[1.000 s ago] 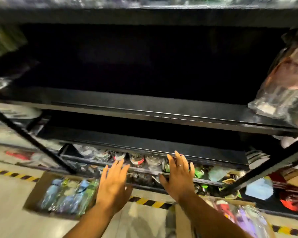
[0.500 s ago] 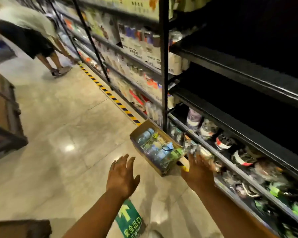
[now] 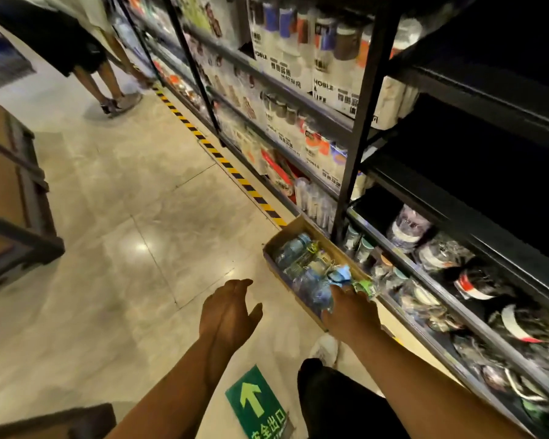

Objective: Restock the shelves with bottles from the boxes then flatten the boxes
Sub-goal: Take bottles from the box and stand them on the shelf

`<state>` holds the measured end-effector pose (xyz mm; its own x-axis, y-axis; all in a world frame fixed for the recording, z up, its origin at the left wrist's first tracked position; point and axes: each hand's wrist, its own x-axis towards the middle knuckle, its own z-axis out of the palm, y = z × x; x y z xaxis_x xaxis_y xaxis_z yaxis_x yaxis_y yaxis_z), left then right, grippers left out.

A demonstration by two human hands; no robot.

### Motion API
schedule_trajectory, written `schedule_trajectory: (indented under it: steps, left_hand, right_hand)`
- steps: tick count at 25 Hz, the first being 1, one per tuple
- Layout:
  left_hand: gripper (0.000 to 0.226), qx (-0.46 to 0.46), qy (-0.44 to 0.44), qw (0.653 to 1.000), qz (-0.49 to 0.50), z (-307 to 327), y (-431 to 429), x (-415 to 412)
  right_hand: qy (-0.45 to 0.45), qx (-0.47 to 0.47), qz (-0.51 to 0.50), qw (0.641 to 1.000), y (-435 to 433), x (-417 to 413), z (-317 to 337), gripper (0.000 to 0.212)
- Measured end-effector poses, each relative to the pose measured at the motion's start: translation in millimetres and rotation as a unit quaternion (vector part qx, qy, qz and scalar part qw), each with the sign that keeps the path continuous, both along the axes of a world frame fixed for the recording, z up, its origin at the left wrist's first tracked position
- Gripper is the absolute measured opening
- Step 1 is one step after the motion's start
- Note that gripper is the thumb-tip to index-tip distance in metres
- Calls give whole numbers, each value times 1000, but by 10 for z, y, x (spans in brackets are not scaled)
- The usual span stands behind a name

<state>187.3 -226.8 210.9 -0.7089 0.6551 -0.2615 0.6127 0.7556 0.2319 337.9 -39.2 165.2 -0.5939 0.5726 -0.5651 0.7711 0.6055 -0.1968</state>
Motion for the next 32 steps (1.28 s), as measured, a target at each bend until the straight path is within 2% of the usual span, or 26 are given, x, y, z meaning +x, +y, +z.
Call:
schedule_trajectory:
  steps: [6,9,12,16,22,24,26,29,30,32]
  left_hand:
    - [61,-69,-30,995,-62,-159,874,-962]
    - [63,-102,-49,989,-99,-301,1315,-1308]
    - [64,-142,-73,973,-169,-657,1787,-1616]
    - [60,-169,-109,949,-243,-1285,2353,-1931]
    - [64,-186,-126,904,-363,-2691,3075,-2246]
    - [65,-180,-135,904,-364,-3186,3102,-2284]
    - [64,-164,-142,904,-369,-3621,3110,-2277]
    - [63,-189,-183,883,-390,-4416,3008,-2176]
    - [62,-193,-192,881,-388,-4646,2968,-2143]
    - [60,-192,-195,887,-373,-4994,2893,-2112]
  right_hand:
    - [-37,-71,-78,994,954,-780,-292,61]
    - [-44,-93,-135,985,1231,-961,-418,71]
    - [-77,-106,-184,974,1342,-1019,-687,73]
    - [-105,-118,-268,951,1267,-1074,-1267,66]
    - [-75,-139,-463,872,1274,-1309,-2583,75]
    - [-53,-126,-501,855,1280,-1349,-3099,74]
    - [-68,-101,-527,841,1299,-1322,-3584,83]
    - [-88,-101,-616,776,1264,-1207,-4456,107]
    - [-81,-95,-648,751,1248,-1167,-4674,111]
    - [-78,-90,-680,723,1211,-1105,-5046,115]
